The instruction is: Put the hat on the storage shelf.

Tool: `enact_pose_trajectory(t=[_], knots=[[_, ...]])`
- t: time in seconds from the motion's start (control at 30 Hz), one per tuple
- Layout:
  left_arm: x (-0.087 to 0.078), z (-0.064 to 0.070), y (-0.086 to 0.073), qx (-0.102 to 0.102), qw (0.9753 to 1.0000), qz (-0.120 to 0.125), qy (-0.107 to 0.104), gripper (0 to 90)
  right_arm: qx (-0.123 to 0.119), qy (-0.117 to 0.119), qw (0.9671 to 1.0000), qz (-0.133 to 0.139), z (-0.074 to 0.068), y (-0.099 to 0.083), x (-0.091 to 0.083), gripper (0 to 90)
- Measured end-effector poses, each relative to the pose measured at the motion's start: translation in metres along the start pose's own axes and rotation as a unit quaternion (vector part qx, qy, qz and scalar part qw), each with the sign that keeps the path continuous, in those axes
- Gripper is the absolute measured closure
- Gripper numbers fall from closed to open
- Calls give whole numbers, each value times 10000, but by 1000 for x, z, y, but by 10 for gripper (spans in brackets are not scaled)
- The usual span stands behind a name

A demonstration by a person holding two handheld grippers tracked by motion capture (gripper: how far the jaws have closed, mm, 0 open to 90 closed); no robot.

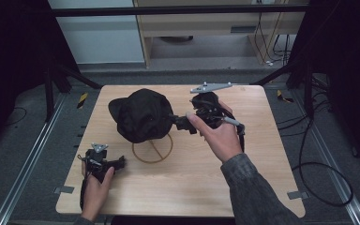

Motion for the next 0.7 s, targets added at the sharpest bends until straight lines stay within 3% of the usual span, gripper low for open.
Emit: enact_pose_trajectory(t=[0.27, 0.43, 0.7], knots=[[2, -5, 3, -38, 10000, -3, 42, 0, -207, -357, 9991, -74, 14, -24, -12, 89], [4, -10, 4, -78, 9999, -13, 74, 0, -149, -474, 9987, -110, 27, -39, -15, 107], [6, -11, 6, -99, 9999, 1, 94, 0, -68, -629, 9979, -152, 52, -80, -27, 126]])
Point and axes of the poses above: each handheld gripper's, and its own axes: x roughly forward along the jaws, y roughly out of its top, z roughly to its right, the point moved 2 cm from there along x, roughly forward along the jaws, and after that the axes turned 1 degree about -z, right-handed, at the moved point
